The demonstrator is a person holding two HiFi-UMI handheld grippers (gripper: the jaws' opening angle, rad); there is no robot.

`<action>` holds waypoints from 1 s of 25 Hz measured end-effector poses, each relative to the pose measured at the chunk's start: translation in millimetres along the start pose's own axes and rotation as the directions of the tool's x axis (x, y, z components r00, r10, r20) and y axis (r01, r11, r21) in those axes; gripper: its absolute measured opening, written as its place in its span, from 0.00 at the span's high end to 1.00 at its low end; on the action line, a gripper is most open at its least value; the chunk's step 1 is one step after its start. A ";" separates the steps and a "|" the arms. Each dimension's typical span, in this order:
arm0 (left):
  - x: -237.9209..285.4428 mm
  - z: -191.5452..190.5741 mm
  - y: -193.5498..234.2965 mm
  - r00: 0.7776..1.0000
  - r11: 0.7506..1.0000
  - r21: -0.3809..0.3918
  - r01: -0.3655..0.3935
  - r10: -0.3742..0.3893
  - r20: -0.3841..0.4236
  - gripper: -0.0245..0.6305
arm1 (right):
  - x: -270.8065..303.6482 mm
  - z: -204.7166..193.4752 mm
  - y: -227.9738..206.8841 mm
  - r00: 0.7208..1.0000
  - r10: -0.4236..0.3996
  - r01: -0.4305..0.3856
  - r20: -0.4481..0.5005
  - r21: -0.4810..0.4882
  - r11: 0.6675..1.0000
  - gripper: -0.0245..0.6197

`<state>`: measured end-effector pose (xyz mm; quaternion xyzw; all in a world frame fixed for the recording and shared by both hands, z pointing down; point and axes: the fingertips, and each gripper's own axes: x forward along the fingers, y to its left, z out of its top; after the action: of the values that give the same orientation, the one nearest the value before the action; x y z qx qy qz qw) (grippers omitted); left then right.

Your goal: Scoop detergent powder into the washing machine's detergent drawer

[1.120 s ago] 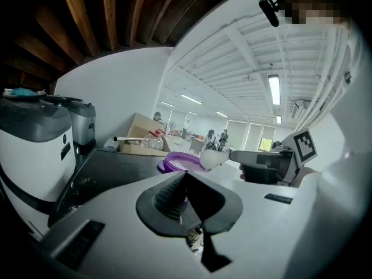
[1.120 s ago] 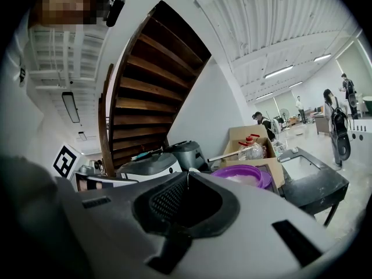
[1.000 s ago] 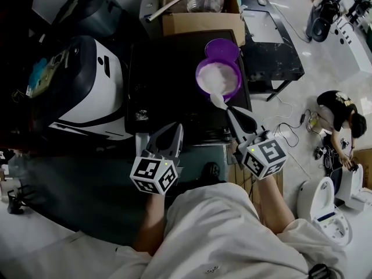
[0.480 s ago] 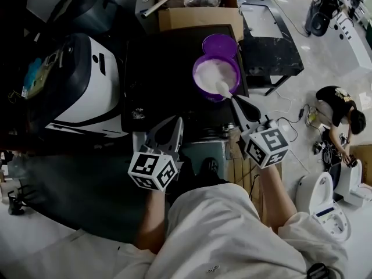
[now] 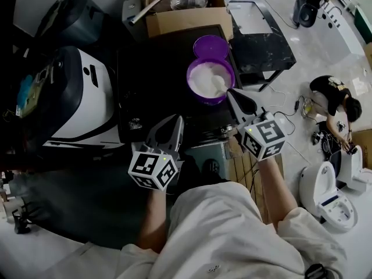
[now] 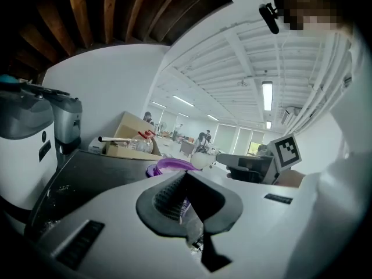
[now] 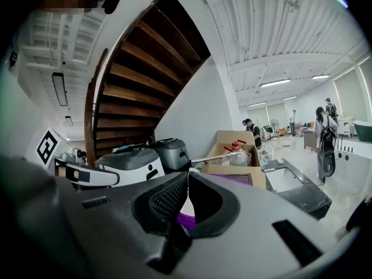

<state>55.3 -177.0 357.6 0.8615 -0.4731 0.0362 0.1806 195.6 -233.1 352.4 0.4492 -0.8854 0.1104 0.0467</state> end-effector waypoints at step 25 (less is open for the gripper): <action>45.1 0.0 34.8 0.990 0.993 0.004 0.117 -0.117 -0.077 0.94 | 55.4 -36.2 -25.0 0.954 -0.139 0.134 -0.264 -0.036 0.990 0.95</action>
<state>51.3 -230.1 377.8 0.8865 -0.4143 0.0604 0.1969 182.4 -282.3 401.4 0.4900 -0.8387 0.1585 0.1768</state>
